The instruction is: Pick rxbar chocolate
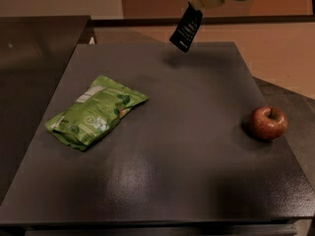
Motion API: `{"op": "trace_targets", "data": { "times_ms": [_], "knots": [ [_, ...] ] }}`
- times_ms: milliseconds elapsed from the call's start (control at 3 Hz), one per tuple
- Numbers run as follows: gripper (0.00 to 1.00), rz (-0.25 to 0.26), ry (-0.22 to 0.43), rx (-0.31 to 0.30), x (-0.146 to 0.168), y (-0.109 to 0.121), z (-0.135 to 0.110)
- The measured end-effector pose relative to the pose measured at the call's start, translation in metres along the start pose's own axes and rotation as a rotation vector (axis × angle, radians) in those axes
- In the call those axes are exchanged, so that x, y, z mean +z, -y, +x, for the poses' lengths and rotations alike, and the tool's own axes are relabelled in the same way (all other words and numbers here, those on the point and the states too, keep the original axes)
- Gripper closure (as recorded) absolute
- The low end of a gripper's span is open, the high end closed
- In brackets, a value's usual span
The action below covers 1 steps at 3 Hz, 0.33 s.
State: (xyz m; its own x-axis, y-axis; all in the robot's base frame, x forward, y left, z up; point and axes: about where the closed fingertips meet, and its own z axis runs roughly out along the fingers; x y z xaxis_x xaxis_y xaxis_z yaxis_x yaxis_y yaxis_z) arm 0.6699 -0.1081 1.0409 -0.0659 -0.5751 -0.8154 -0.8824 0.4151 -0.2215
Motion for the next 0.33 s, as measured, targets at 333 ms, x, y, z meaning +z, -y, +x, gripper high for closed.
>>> {"op": "trace_targets", "data": {
  "times_ms": [333],
  "knots": [
    [1.00,0.000,0.000,0.000,0.0001,0.0000,0.0000]
  ]
}}
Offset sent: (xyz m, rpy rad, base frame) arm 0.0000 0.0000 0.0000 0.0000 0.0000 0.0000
